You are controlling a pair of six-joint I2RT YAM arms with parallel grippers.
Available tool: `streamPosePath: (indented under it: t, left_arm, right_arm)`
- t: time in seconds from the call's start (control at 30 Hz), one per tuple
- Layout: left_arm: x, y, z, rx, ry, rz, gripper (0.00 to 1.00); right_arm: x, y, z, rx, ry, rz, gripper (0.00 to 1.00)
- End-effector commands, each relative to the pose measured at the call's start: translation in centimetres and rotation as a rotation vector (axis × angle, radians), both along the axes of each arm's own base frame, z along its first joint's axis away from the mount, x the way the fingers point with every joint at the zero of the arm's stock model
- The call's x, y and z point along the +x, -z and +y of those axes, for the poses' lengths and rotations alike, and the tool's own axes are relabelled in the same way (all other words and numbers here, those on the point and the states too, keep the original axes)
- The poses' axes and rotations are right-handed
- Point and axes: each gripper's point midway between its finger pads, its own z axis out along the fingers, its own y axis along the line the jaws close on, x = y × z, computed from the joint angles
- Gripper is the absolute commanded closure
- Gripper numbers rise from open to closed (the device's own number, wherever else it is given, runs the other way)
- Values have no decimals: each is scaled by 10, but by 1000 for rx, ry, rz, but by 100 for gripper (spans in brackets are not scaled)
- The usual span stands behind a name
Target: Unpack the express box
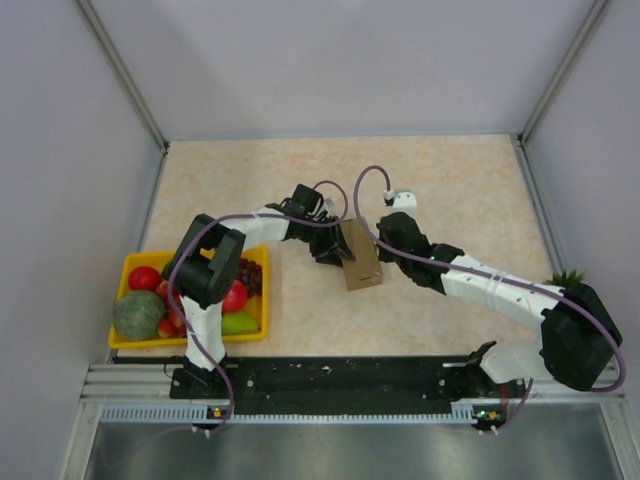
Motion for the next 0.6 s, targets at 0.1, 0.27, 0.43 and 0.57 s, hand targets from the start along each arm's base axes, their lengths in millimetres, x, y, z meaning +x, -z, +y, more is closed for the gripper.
streamPosePath:
  t: [0.1, 0.27, 0.43, 0.57]
  left_arm:
    - [-19, 67, 49, 291, -28, 79, 85]
    - [-19, 68, 47, 285, -34, 90, 85]
    - [-18, 64, 42, 260, -73, 116, 86]
    - [-17, 61, 39, 242, -112, 144, 86]
  right_arm:
    - [13, -12, 9, 2, -3, -52, 100]
    - [7, -3, 11, -23, -53, -23, 100]
    - [-8, -6, 13, -1, -83, 39, 100]
    - [-23, -2, 8, -6, -95, 104, 100]
